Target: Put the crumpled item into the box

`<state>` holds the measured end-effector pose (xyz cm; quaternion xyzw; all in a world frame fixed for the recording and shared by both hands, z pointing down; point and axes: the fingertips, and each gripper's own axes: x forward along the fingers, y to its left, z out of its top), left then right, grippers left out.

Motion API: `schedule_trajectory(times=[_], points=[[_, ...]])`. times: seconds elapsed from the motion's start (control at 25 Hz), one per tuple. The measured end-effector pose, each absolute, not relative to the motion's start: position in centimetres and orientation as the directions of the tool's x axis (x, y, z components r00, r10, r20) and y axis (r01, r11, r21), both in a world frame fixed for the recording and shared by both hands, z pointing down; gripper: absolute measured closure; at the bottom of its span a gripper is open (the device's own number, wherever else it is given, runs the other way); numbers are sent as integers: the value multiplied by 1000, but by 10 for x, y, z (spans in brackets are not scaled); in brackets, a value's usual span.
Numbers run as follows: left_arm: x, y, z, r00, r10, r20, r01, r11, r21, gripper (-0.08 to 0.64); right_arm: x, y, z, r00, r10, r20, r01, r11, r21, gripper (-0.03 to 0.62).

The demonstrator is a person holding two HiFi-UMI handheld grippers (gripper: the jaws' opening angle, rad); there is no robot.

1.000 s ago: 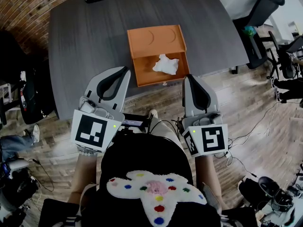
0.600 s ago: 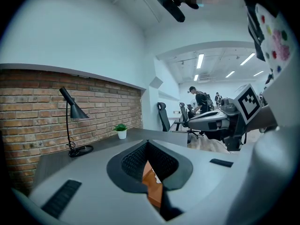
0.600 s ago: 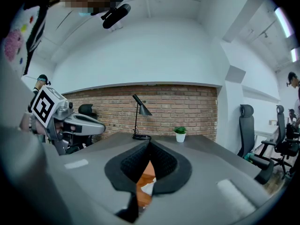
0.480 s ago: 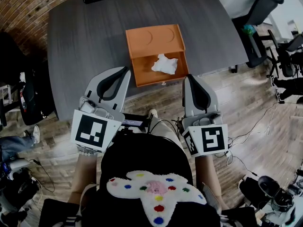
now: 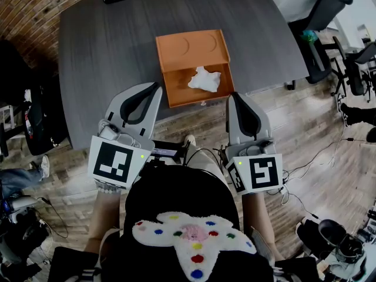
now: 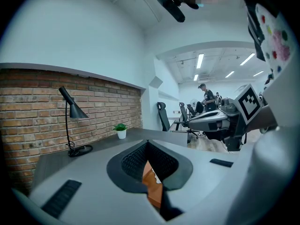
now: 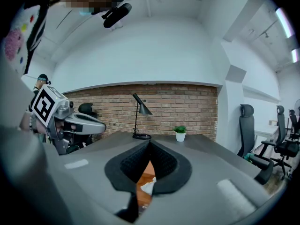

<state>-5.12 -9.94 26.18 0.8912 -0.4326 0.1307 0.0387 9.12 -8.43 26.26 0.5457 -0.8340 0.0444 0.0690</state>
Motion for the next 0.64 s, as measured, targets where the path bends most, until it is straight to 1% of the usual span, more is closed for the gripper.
schedule_trajectory(times=[0.64], points=[[-48, -100, 264, 593, -757, 274, -782, -623, -30, 554, 95, -85, 266, -392, -902, 178, -917, 398, -3, 584]])
